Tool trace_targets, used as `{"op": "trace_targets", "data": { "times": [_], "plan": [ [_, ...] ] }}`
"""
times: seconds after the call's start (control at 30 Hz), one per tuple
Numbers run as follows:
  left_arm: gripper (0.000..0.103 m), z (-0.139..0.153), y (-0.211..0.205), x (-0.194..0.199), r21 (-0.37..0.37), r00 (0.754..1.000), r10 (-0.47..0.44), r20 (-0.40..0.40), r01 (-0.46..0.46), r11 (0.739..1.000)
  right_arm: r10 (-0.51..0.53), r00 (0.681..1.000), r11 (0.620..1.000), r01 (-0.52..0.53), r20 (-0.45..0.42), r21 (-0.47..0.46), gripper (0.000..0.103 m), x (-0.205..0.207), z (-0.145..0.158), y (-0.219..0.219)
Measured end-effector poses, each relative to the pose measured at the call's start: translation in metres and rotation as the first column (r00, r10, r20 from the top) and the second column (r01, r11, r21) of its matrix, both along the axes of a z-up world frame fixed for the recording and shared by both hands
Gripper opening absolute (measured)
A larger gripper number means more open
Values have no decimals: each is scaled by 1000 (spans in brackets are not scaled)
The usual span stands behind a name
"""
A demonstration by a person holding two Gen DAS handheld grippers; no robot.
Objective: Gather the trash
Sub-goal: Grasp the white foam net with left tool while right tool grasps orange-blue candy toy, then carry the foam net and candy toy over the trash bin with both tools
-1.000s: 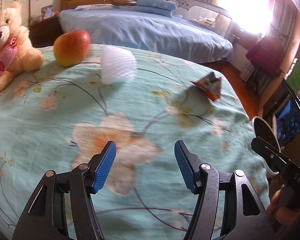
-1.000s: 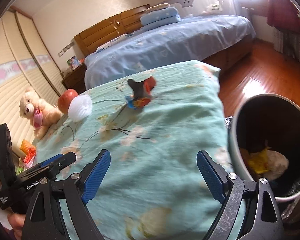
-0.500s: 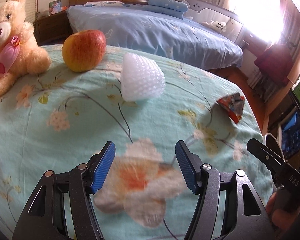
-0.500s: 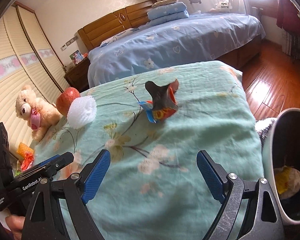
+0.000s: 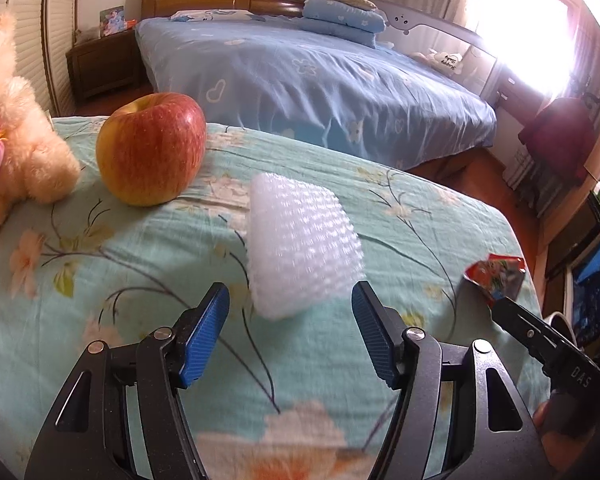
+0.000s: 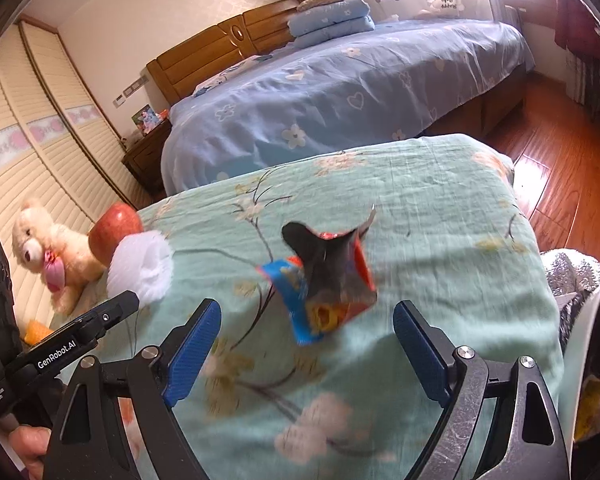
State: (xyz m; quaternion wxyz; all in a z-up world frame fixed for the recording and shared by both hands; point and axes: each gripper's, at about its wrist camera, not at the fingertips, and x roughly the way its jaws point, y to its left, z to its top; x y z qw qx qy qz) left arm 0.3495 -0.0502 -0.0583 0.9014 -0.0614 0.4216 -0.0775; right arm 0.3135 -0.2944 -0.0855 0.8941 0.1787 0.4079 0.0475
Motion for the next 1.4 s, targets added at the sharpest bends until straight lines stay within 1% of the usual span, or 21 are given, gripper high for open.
{"op": "trace_targets", "data": {
  "times": [0.07,0.1,0.13,0.17,0.2,0.23,0.27,0.33,0.37,0.4,0.47,0.63,0.8,1.0,1.17,1.4],
  "plan": [
    [65,-2,-1,3,4,1000,4,-1,-4,1000,-5,1000,1000,5,-5,10,88,4,-2,-2],
    [64,-4,-1,4,6,1000,5,-2,-5,1000,-7,1000,1000,7,-6,9,85,6,-3,-2],
    [63,-5,-1,6,5,1000,4,-3,-4,1000,-8,1000,1000,8,-7,7,80,7,-3,-2],
    [52,-7,-1,7,2,1000,1,-5,-1,1000,-7,1000,1000,7,-7,5,71,8,-3,-2],
    [38,-9,-2,7,-1,1000,-3,-11,3,1000,-8,1000,1000,8,-8,3,66,9,-4,-2],
    [32,-12,-2,8,-6,1000,-12,-24,12,1000,-10,1000,1000,10,-7,-4,51,9,-5,-2],
    [24,-13,-2,8,-6,1000,-14,-26,14,1000,-11,1000,1000,11,-9,-12,44,10,-5,-2],
    [19,-12,-2,4,-2,1000,-15,-15,15,1000,-9,1000,1000,9,-3,-21,32,8,-6,-1],
    [14,-12,-2,3,-6,1000,-20,-14,20,1000,-5,1000,1000,5,1,-30,27,6,-5,0],
    [12,-11,-2,0,-9,1000,-26,-11,26,1000,-3,1000,999,3,0,-38,23,5,-5,0],
    [11,-8,-4,-8,-9,999,-32,0,32,999,1,1000,999,0,6,-36,22,1,-4,0],
    [11,-3,-14,-32,-42,998,-65,-2,65,997,9,1000,1000,-9,15,-20,21,-18,0,-3],
    [11,2,-34,-58,-75,993,-118,-7,118,990,13,1000,1000,-13,25,-12,21,-43,7,-8],
    [11,6,-58,-85,-91,984,-177,-8,176,980,5,999,1000,-5,38,-14,21,-76,14,-15],
    [11,7,-80,-105,-83,972,-233,-13,231,969,-10,999,1000,10,43,-7,21,-101,16,-22],
    [11,12,-101,-131,-84,960,-281,-7,280,956,-48,997,999,48,56,-2,21,-133,19,-37]
  ]
}}
